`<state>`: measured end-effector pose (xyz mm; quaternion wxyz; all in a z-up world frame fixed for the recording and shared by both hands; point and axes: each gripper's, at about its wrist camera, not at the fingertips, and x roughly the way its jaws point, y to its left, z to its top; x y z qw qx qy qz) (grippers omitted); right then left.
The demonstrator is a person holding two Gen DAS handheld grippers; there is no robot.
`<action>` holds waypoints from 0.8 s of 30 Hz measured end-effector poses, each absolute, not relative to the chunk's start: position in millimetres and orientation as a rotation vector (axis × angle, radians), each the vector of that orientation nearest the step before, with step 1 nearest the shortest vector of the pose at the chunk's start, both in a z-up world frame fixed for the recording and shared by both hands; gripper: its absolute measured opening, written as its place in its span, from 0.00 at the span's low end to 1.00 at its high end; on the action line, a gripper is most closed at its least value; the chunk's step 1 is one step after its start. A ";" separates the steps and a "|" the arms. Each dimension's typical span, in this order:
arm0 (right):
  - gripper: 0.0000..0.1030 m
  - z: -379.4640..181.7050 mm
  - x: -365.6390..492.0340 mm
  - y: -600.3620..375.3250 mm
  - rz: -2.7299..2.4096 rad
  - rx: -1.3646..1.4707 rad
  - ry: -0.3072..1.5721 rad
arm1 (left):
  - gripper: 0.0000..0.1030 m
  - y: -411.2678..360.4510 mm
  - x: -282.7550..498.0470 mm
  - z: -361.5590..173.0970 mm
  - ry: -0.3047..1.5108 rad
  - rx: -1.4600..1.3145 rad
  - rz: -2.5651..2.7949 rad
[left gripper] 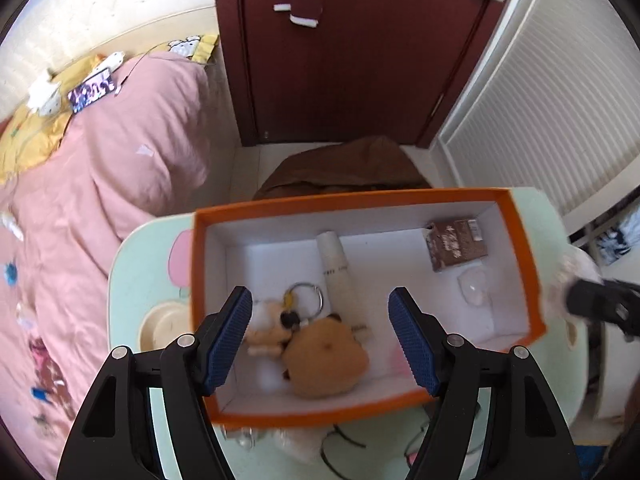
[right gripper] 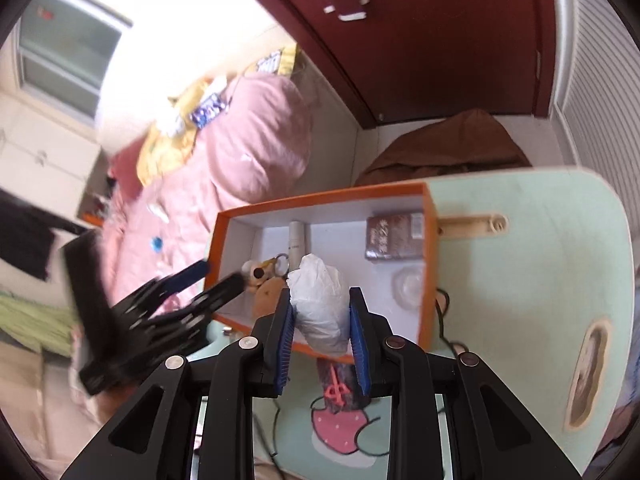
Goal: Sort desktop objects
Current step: 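Set the white bag on the table with the right tool while the left tool moves the white tube there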
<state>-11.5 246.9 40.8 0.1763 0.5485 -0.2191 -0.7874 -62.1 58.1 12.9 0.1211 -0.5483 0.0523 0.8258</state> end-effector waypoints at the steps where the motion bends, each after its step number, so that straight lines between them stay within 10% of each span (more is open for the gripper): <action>1: 0.24 39.3 -8.7 250.0 -2.237 1.547 -0.634 | 0.69 67.7 -68.9 9.3 0.202 -1.610 2.419; 5: 0.25 33.4 1.9 265.3 -2.221 1.536 -0.701 | 0.50 87.0 -91.0 -10.0 0.260 -1.715 2.379; 12: 0.27 23.1 9.1 279.8 -2.218 1.510 -0.772 | 0.48 76.7 -106.3 -43.4 0.185 -1.851 2.302; 16: 0.27 21.6 11.5 279.2 -2.234 1.499 -0.752 | 0.20 73.1 -102.8 -35.7 0.156 -1.818 2.294; 24: 0.27 17.5 23.9 258.4 -2.271 1.503 -0.607 | 0.19 60.2 -73.2 25.5 -0.004 -1.570 2.361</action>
